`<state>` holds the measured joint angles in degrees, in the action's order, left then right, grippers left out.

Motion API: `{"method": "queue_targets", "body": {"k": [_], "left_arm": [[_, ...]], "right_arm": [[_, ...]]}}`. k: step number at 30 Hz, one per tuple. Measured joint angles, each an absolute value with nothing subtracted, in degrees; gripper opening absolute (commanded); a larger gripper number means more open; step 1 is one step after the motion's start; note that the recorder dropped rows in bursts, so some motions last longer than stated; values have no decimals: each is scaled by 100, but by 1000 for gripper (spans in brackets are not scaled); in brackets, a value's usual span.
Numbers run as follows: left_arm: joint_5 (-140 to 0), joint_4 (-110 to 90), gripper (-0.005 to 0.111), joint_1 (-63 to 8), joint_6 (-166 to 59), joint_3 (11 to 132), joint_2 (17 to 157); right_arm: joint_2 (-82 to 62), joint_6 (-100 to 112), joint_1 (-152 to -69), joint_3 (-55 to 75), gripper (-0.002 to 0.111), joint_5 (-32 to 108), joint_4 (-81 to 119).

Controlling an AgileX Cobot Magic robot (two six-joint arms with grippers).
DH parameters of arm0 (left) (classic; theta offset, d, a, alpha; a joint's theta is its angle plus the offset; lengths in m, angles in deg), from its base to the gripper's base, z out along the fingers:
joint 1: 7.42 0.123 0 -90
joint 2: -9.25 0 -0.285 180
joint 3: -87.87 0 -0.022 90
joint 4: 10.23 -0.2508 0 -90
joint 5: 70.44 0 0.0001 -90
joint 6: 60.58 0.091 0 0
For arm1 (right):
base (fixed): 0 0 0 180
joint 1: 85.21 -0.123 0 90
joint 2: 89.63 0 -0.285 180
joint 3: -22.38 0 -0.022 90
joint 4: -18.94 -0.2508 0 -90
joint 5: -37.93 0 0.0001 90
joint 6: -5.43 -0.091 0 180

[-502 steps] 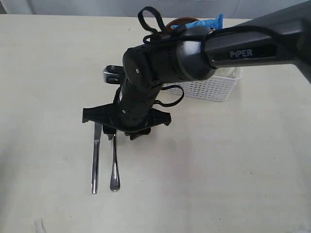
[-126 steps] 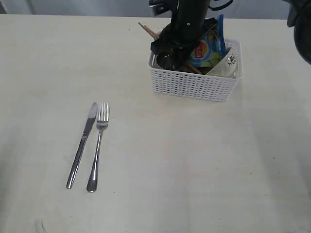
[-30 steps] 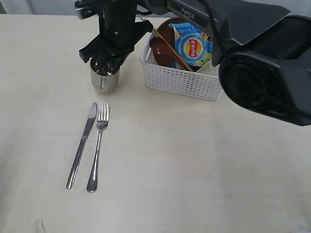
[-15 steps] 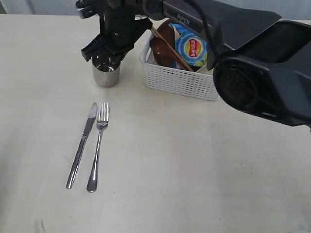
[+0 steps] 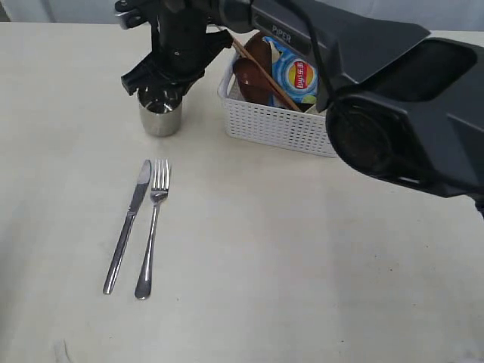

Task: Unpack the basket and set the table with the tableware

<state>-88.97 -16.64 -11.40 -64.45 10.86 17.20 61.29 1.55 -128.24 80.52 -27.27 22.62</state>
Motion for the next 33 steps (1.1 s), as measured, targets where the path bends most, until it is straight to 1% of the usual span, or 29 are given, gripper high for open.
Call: {"method": "queue_targets", "body": {"k": [2, 3, 14, 20, 29, 33], "left_arm": [[-8897, -1664, 0, -1140, -6445, 1086, 1720], [-8897, -1664, 0, -1140, -6445, 1086, 1720], [-8897, -1664, 0, -1140, -6445, 1086, 1720], [-8897, -1664, 0, -1140, -6445, 1086, 1720], [-8897, -1664, 0, -1140, -6445, 1086, 1720], [-8897, -1664, 0, -1140, -6445, 1086, 1720]], "right_arm": [[6129, 167, -12824, 8109, 39, -2727, 2240], [6129, 177, -12824, 8131, 41, -2727, 2240], [6110, 189, -12824, 8180, 41, -2852, 2240], [5955, 241, -12796, 8599, 41, -3136, 2290], [5548, 240, -12346, 8649, 41, -3149, 2290], [5282, 240, -12125, 8234, 41, -3149, 2251]]}}
